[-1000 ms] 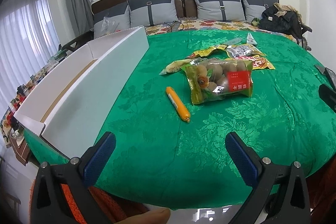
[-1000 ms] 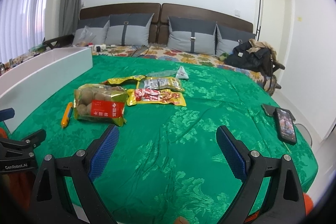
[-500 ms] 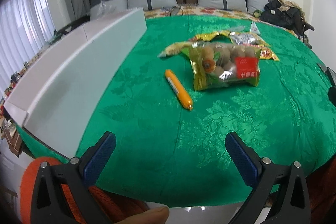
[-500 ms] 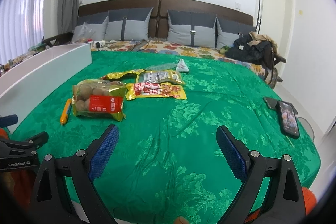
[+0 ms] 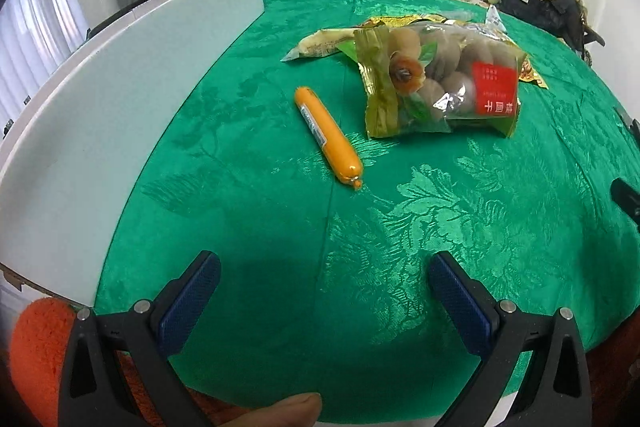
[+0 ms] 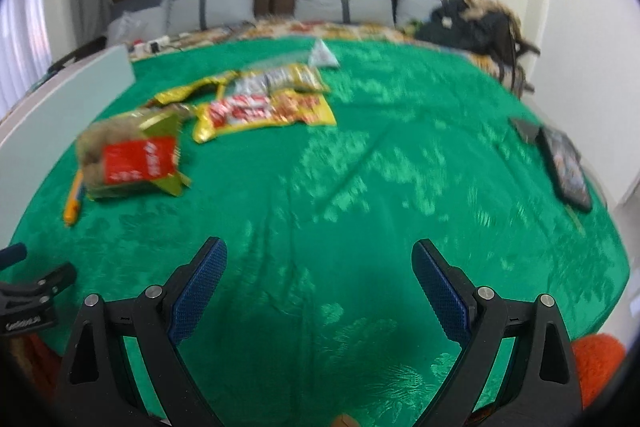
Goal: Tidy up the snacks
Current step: 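Move the left tool to the orange sausage and close on it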
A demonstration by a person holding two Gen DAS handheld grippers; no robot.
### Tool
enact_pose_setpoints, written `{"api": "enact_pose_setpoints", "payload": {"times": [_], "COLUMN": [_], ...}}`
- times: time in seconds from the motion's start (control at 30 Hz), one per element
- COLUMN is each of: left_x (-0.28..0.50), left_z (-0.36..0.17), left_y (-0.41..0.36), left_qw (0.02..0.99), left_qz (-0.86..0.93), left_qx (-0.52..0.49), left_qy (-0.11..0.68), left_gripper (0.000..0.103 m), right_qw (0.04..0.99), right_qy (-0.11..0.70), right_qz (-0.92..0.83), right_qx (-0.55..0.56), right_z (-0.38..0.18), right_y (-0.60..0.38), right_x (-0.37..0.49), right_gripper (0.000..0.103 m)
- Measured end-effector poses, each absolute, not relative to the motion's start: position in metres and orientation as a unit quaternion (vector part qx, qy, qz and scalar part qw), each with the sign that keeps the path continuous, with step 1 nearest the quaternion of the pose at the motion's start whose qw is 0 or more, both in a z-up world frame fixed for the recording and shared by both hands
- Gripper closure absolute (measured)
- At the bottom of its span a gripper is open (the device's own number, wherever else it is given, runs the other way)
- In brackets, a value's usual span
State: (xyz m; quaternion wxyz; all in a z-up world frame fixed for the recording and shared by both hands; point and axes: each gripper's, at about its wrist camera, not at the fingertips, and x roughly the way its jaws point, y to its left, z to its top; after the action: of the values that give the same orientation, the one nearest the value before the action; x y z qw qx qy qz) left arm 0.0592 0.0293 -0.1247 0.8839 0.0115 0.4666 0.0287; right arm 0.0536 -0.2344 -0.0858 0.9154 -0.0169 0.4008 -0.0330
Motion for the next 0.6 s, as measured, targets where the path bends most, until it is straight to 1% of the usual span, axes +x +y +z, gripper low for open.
{"api": "enact_pose_setpoints", "payload": {"times": [0.27,0.6], "left_x": [0.06,0.058], "left_z": [-0.127,-0.128], "left_y": [0.036,0.036], "left_qw": [0.881,0.883], "left_qz": [0.02,0.02], "left_qx": [-0.016,-0.015], "left_qy": [0.473,0.468], "left_gripper": [0.0,0.0], "right_qw": [0.907,0.9], "right_qy": [0.419,0.436], "right_qz": [-0.02,-0.014], "right_qx": [-0.011,-0.001], "right_z": [-0.097,-0.105], "right_y": [-0.234,-0.234], "right_x": [0.053,0.056], "right_gripper": [0.007,0.007]}}
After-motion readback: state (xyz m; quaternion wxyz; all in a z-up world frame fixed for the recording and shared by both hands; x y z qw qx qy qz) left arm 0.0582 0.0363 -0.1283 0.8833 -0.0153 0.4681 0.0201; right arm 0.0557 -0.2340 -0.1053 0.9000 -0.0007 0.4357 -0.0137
